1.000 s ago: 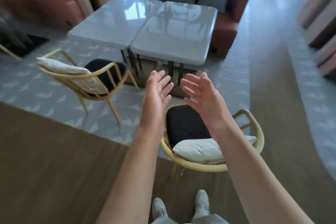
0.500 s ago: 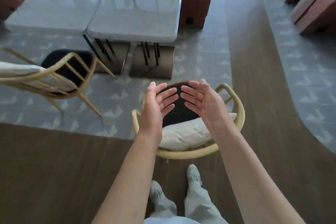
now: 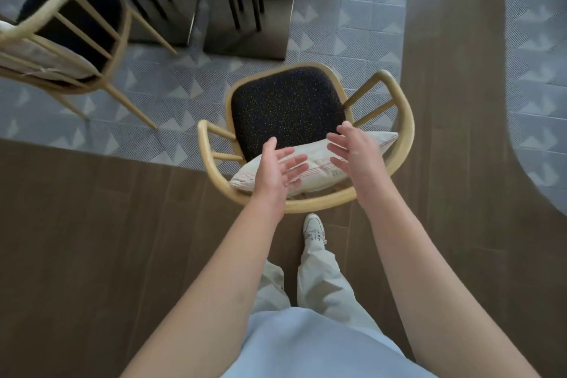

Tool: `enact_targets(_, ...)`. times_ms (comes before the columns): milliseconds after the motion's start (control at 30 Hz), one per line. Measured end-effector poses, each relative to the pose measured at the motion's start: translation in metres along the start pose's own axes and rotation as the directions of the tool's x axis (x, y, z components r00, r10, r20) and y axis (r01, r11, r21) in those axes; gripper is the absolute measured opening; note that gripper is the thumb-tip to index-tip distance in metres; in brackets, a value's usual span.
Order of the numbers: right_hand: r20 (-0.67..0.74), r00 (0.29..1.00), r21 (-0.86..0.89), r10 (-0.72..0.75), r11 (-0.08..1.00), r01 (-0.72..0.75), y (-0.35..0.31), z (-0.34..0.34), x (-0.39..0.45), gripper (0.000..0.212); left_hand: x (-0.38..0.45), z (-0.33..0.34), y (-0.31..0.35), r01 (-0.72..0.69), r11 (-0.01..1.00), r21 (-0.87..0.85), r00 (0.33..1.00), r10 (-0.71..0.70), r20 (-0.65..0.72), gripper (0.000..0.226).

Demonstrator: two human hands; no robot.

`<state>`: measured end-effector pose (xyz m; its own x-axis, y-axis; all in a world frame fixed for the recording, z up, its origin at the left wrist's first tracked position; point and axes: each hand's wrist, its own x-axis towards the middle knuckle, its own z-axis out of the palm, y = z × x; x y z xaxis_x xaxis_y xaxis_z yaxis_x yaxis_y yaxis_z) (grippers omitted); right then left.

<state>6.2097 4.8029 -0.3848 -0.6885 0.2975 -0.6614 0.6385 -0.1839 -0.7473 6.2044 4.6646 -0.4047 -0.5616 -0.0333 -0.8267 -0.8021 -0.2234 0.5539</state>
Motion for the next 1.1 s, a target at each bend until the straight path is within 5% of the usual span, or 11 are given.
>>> enact_targets(333,-0.183,0.983,-0.035,0.017,0.999,-0.023,0.042,-0.030,0.016,0.036,0.019,0.000,-0.037,0.094,0.995,-0.030,0.994,-0.096,-0.060,0.048)
enact_targets(533,-0.324,0.946,-0.114,-0.003,0.993,-0.036,0.074,-0.041,0.013,0.041,0.021,-0.023,-0.054,0.188,0.944,-0.272,0.976,-0.210,-0.052,0.042)
enact_targets(767,-0.523,0.847,-0.045,0.100,0.988,-0.144,0.094,-0.039,0.019,0.061,0.023,-0.045,-0.085,0.201,0.938,-0.283,0.924,-0.278,-0.264,0.023)
enact_targets(867,-0.427,0.877,0.046,0.220,0.974,-0.222,0.106,-0.037,0.022,0.057,0.024,-0.054,-0.096,0.223,0.919,-0.325,0.916,-0.311,-0.252,0.022)
enact_targets(967,-0.287,0.907,0.181,0.307,0.948,-0.264,0.116,-0.038,0.025,0.039,0.028,-0.053,-0.095,0.271,0.877,-0.396,0.937,-0.335,-0.102,0.037)
enact_targets(1100,-0.190,0.920,0.255,0.344,0.922,-0.292,0.113,-0.044,0.029,0.036,0.036,-0.045,-0.090,0.300,0.848,-0.437,0.944,-0.330,0.008,0.030)
